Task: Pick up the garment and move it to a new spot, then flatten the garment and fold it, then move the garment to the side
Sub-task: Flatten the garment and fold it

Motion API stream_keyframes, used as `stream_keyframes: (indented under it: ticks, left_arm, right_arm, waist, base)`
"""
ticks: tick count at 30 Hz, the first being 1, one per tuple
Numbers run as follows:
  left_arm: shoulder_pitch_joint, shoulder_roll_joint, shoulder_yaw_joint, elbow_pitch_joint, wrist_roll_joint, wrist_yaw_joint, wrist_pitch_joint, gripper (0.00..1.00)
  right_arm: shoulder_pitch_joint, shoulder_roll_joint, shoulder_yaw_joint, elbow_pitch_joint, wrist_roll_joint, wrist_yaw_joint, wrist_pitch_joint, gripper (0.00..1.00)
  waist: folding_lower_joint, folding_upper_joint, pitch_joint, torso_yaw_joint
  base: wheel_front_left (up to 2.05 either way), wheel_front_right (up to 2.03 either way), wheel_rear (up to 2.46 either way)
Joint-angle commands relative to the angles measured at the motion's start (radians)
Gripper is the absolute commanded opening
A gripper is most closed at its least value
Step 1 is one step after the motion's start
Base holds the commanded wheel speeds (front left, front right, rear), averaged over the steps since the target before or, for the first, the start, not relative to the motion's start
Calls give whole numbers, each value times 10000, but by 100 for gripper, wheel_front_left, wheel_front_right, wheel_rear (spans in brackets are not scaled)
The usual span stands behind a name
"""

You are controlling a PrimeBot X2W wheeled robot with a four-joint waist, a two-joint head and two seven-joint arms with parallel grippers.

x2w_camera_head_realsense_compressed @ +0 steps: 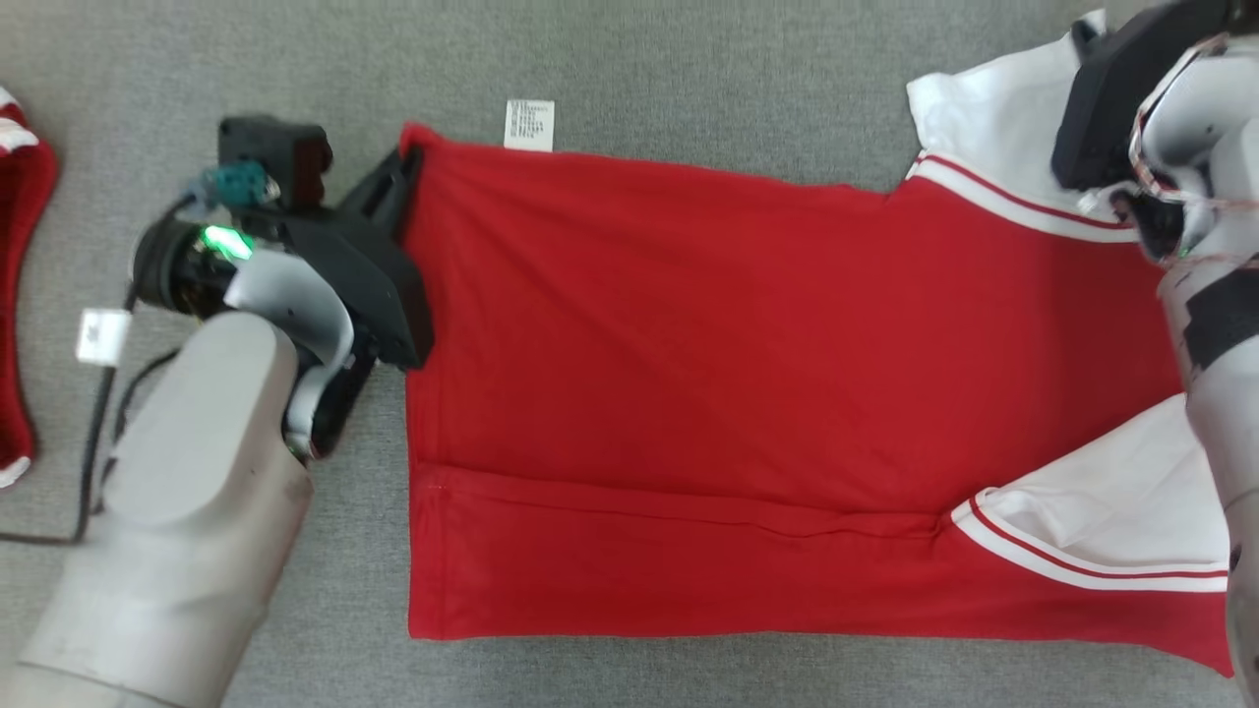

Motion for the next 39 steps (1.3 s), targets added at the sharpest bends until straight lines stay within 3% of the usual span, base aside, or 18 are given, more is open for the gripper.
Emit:
stream_keyframes:
  ticks: [1,10,16,17,18,28,39]
  left_arm:
    - [221,-23,-3,26,-57,13,-132,0]
    - [1327,-216,28,-299,-58,193,-1538,0]
    - [2141,-210,-11,-502,24,341,-2454,0]
    - [2141,-210,-11,-502,24,341,-2454,0]
    - [2424,-196,-11,-653,53,370,-2737,0]
    - [4100,77,-78,-972,95,362,-3215,0]
    - [5205,78,-125,-885,-16,560,-3280,0]
  right_arm:
    - [364,-120,250,-188,258,-24,-106,0]
    - [2759,-1433,1302,-3218,2703,-25,-569,0]
    - [5517,-2284,883,-6141,3948,-23,-251,0]
    - [5517,-2284,883,-6141,3948,-23,-251,0]
    - [6462,-2431,502,-6996,3963,-25,-146,0]
    - [10196,-1451,-1152,-10001,3668,-25,1700,0]
    - [11420,-807,-1875,-11401,3086,-25,3124,0]
  waist:
    - [-4,-3,-298,13]
    - [-4,-3,-1312,-39]
    - [-4,-3,-1944,-40]
    - [-4,-3,-1944,-40]
    - [-4,-3,-2128,-56]
    - [-4,-3,-3046,-351]
    - [-4,-3,-3245,-567]
  base:
    - [0,0,0]
    - [0,0,0]
    - [0,0,0]
    - [0,0,0]
    - [0,0,0]
    - [0,0,0]
    - [0,0,0]
